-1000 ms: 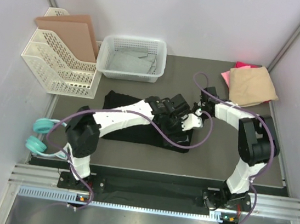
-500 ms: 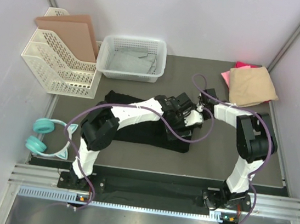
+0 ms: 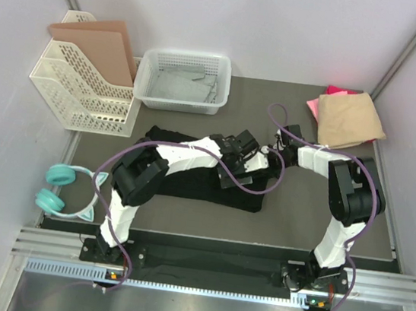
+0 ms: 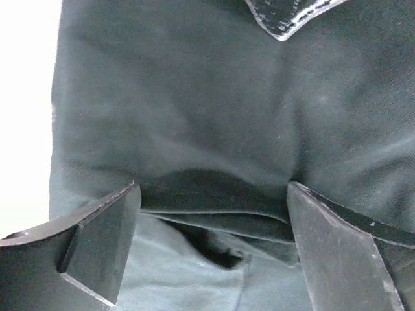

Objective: Fold and stack the t-shirts
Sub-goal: Fold the folded rectangular tshirt in 1/3 of the way

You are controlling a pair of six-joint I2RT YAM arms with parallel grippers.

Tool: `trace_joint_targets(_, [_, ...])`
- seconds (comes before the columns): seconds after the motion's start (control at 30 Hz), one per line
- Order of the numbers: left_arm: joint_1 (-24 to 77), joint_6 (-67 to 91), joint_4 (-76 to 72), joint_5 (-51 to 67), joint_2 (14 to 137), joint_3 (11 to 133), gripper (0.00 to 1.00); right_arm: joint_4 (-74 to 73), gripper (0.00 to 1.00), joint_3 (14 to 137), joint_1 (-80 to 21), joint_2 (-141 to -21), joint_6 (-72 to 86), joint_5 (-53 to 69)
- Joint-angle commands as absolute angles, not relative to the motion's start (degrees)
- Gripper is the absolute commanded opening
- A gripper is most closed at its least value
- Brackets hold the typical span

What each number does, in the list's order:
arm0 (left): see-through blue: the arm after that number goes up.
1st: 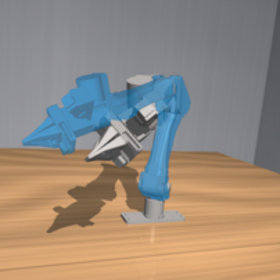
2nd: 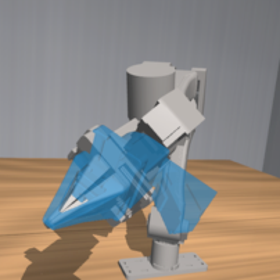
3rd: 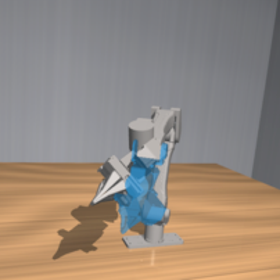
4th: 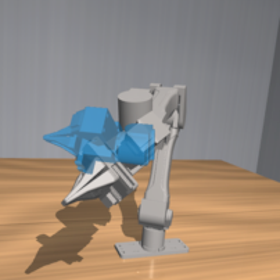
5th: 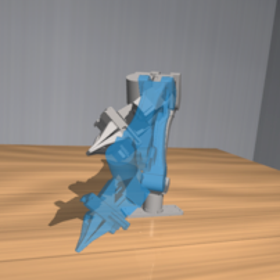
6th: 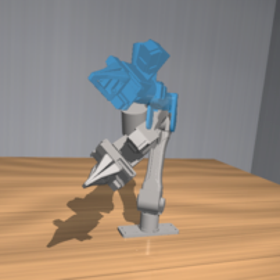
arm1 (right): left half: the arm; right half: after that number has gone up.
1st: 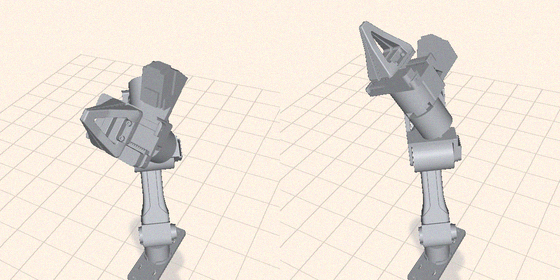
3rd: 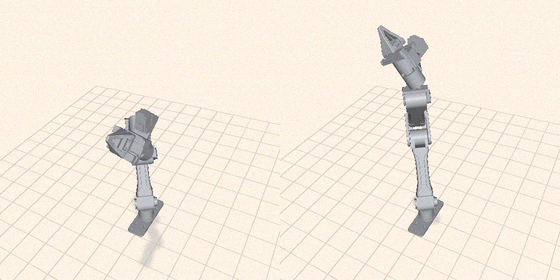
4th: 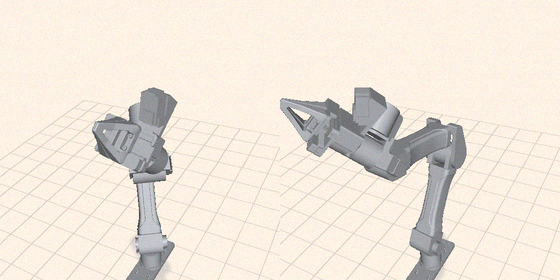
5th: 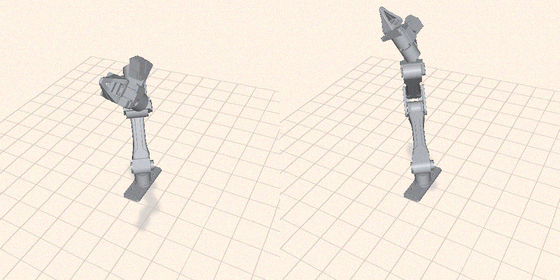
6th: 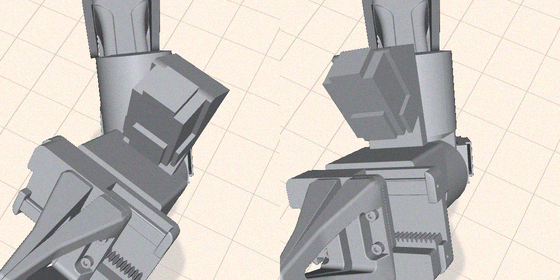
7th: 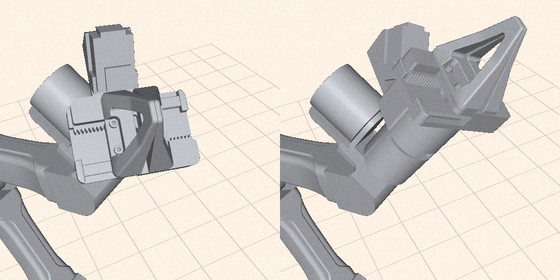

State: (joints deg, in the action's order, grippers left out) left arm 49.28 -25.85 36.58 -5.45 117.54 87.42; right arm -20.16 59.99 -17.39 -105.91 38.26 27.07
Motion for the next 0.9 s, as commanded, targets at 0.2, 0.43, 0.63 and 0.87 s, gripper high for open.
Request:
trace_joint_targets(0.2, [42.5, -37.5, 37.3, -14.4, 104.8, 75.7, 0.99, -19.6, 0.0, 57.9, -17.8, -108.3, 37.1, 23.2])
trace_joint_targets(0.43, [35.3, -44.0, 39.1, -16.3, 100.4, 77.2, 0.99, -19.4, 0.0, 57.4, -17.7, -107.9, 37.0, 22.8])
trace_joint_targets(0.63, [38.3, -39.4, 48.1, -8.5, 99.4, 87.1, 0.99, -19.5, 0.0, 57.0, -17.4, -107.9, 36.9, 22.4])
trace_joint_targets(0.87, [52.0, -32.3, 49.5, -0.4, 99.4, 83.8, 0.99, -19.9, 0.0, 57.0, -17.1, -108.0, 36.7, 22.1])
